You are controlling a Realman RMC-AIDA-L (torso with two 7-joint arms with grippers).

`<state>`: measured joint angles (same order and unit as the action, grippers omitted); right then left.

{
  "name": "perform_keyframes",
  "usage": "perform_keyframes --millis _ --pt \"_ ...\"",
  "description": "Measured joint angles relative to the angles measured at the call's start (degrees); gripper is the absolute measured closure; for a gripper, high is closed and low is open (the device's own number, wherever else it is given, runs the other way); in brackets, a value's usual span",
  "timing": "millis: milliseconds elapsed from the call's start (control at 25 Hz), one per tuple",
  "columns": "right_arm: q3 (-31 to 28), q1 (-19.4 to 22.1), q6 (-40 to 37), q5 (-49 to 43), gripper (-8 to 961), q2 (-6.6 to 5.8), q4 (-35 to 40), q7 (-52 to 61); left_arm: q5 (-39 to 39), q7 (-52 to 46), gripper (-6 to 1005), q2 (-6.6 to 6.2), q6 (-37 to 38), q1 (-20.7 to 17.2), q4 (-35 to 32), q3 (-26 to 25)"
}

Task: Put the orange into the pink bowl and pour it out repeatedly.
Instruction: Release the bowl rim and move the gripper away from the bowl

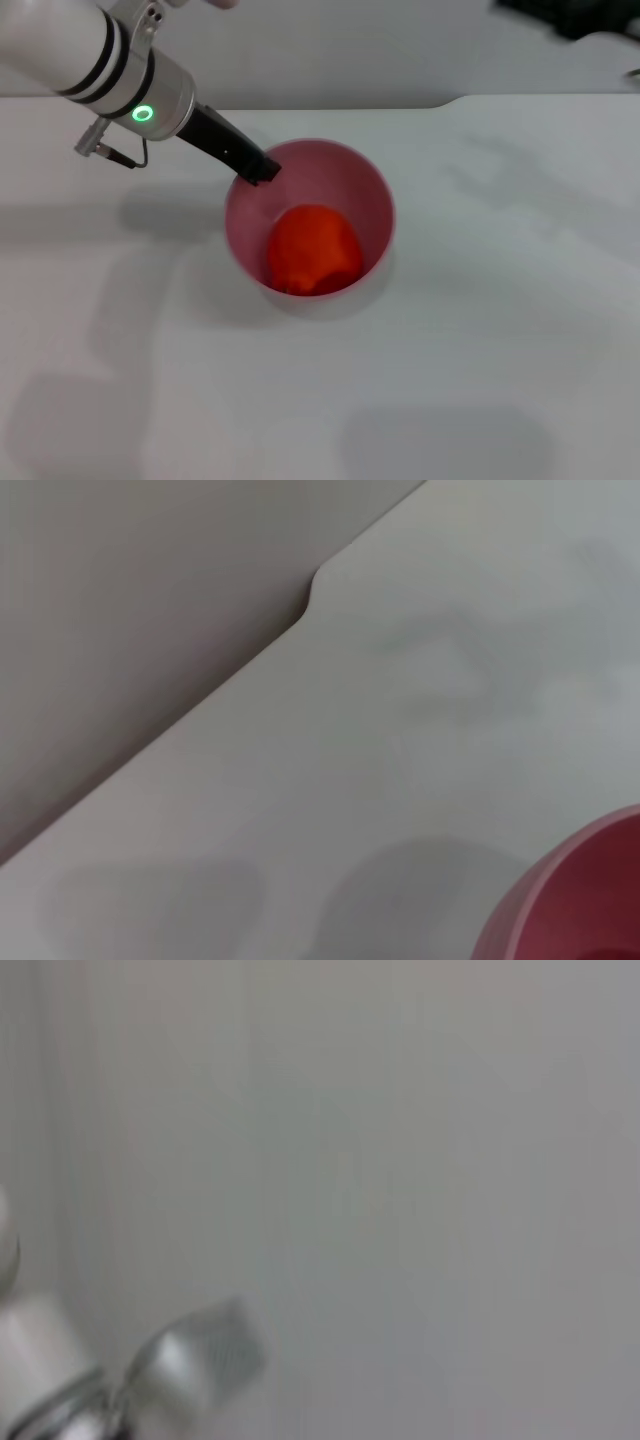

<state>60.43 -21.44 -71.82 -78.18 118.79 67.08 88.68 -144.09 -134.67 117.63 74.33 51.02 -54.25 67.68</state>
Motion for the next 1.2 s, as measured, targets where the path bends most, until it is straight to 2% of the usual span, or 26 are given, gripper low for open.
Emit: perform_keyframes --millis 80,200,400,560,720,1160,1200 --pt "-0.33 3.06 -1.62 11.68 316 0.09 -3.95 -13.59 -0.24 -0.10 954 -0.02 -0.10 -0.33 0.25 -0.01" --pt "-0.64 5.52 -4.98 25.72 317 0.10 -12.16 -31.57 -0.26 -0.16 954 -0.10 -0.30 -0.61 0.41 -0.19" --pt "-1.31 5.27 -12.80 45.36 318 0.23 -29.18 -57.25 -1.28 -1.19 954 -0.18 -0.89 -0.74 0.54 -0.24" --pt "-0.83 3.99 -17.35 57.14 319 0.29 -38.69 -67.26 -2.07 -2.67 955 -0.21 -1.45 -0.86 0.67 -0.14" --pt "-1.14 3.36 -18.72 59.11 320 0.11 -41.78 -68.52 -3.55 -5.30 955 -0.29 -0.90 -1.46 1.07 -0.04" --pt "-0.84 2.70 -19.48 59.19 320 0.03 -42.55 -68.72 -8.23 -7.67 955 -0.31 0.00 -2.59 3.80 0.28" --pt "-0.84 2.64 -19.83 59.14 320 0.03 -42.55 -68.71 -8.30 -8.03 955 -0.31 0.01 -3.21 4.05 1.77"
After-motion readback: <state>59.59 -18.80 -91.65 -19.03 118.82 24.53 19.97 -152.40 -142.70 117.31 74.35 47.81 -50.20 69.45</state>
